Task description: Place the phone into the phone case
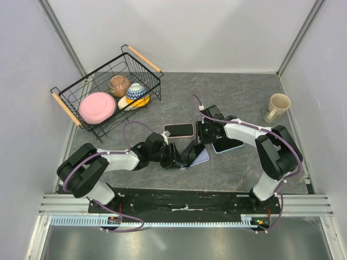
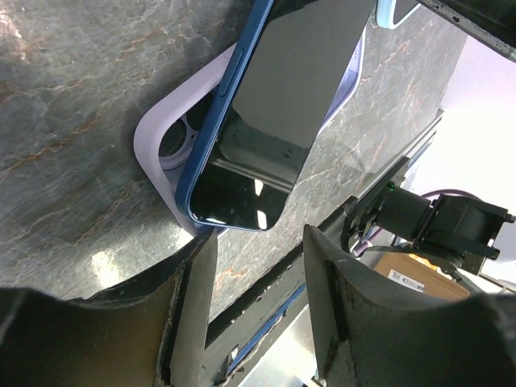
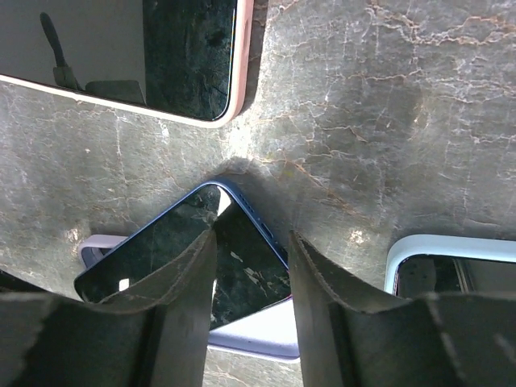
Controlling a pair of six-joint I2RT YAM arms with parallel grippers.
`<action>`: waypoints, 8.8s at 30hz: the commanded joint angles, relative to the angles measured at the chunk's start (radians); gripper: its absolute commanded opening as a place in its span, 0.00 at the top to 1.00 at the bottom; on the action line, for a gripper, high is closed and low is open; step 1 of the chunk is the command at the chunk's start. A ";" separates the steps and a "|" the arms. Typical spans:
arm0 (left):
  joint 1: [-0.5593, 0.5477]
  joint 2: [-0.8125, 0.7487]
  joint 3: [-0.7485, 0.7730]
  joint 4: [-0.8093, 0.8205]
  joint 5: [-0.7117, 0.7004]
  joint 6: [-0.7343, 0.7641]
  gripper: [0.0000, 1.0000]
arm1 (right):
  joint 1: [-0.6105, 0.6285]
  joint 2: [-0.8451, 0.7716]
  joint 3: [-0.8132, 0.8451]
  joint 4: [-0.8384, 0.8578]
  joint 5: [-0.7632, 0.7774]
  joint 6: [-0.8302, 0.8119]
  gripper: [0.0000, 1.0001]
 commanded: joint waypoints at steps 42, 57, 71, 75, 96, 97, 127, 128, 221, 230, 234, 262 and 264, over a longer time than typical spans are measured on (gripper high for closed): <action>0.012 -0.132 0.032 0.264 -0.209 0.037 0.98 | -0.012 -0.253 -0.051 -0.009 -0.126 0.017 0.61; 0.276 -0.573 0.161 -0.264 -0.146 0.307 0.98 | -0.100 -0.362 0.106 -0.020 -0.189 -0.050 0.14; 0.318 -0.683 0.319 -0.436 0.148 0.532 0.98 | -0.132 -0.402 0.166 0.027 -0.397 -0.124 0.02; 0.317 -0.696 0.304 -0.381 0.191 0.551 0.98 | -0.132 -0.439 0.161 0.081 -0.525 -0.125 0.03; 0.318 -0.661 0.248 0.028 0.467 0.381 0.98 | -0.147 -0.536 0.088 0.328 -0.881 0.031 0.33; 0.318 -0.661 0.250 0.026 0.472 0.379 0.98 | -0.146 -0.536 0.086 0.330 -0.881 0.036 0.33; 0.316 -0.633 0.248 -0.150 0.336 0.471 0.33 | -0.178 -0.540 0.083 0.301 -0.873 0.074 1.00; 0.316 -0.636 0.248 -0.185 0.322 0.477 0.30 | -0.181 -0.534 0.081 0.273 -0.852 0.068 1.00; -0.153 0.212 0.610 -0.735 -0.542 1.232 0.80 | -0.348 -0.445 0.051 -0.224 -0.275 -0.095 1.00; -0.147 0.054 0.543 -0.647 -0.692 1.088 0.39 | -0.350 -0.456 0.052 -0.215 -0.301 -0.102 1.00; -0.047 -0.098 0.468 -0.600 -0.519 0.955 0.37 | -0.348 -0.457 0.048 -0.201 -0.322 -0.095 1.00; 0.577 -0.479 -0.048 -0.067 0.520 0.333 0.35 | -0.345 -0.461 -0.029 -0.074 -0.476 -0.039 1.00; 0.577 -0.466 -0.042 -0.067 0.523 0.339 0.35 | -0.339 -0.462 -0.043 -0.055 -0.496 -0.029 1.00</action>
